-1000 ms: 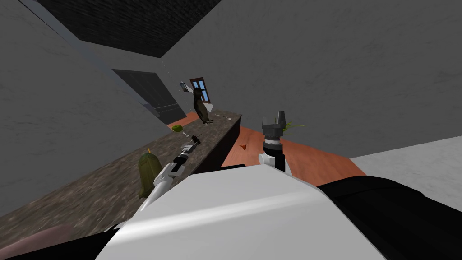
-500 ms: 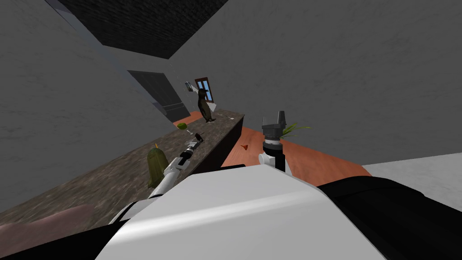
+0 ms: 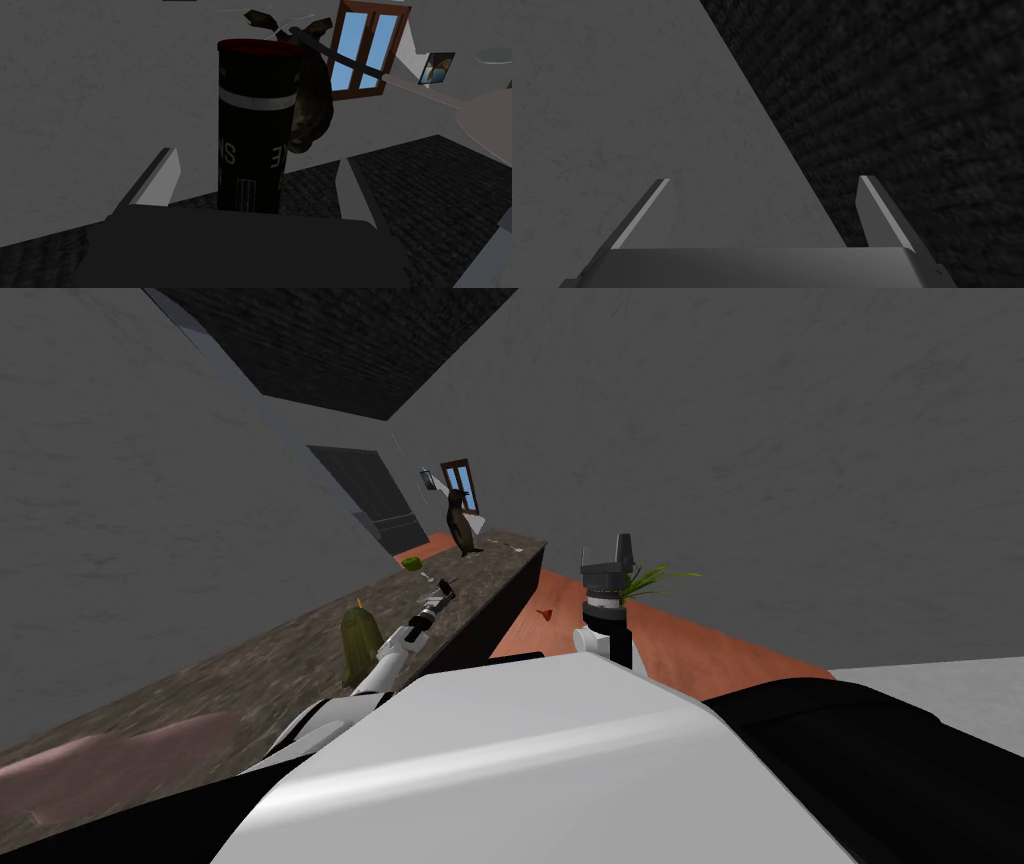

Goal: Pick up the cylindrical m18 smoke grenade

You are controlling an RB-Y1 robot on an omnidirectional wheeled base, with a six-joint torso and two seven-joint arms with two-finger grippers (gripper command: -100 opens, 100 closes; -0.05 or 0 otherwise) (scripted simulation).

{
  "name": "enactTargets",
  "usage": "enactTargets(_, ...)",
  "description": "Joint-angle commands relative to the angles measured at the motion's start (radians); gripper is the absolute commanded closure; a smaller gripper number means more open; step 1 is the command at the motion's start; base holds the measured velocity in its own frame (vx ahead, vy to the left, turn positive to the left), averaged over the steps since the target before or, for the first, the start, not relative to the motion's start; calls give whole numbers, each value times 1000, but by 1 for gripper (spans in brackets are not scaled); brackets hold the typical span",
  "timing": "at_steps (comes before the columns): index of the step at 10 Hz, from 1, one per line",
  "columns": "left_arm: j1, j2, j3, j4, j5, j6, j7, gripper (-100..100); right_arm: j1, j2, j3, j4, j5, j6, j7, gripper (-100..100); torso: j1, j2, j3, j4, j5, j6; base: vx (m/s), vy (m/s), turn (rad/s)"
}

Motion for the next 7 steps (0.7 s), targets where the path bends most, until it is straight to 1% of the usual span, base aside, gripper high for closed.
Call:
enactTargets(1,-50,-4,-34,50,13,-14,-16,-100,0,0,0,0,0,0,0,0,0,0,0,0,0,0,-23,3,129)
enactTargets(2,-74,-4,-34,78,13,-14,-16,-100,0,0,0,0,0,0,0,0,0,0,0,0,0,0,-18,1,63)
enactTargets(3,-109,-9,-64,118,25,-28,-30,-100,0,0,0,0,0,0,0,0,0,0,0,0,0,0,-20,4,142)
enactTargets(4,-132,-9,-64,135,25,-28,-30,-100,0,0,0,0,0,0,0,0,0,0,0,0,0,-1,-18,-1,66)
enactTargets(5,-168,-13,-93,173,36,-41,-44,-100,0,0,0,0,0,0,0,0,0,0,0,0,0,0,-22,4,121)
enactTargets(6,-192,-13,-93,193,36,-41,-44,-100,0,0,0,0,0,0,0,0,0,0,0,0,0,-1,-19,0,61)
enactTargets(7,-227,-17,-123,235,47,-54,-57,-100,0,0,0,0,0,0,0,0,0,0,0,0,0,0,-21,4,129)
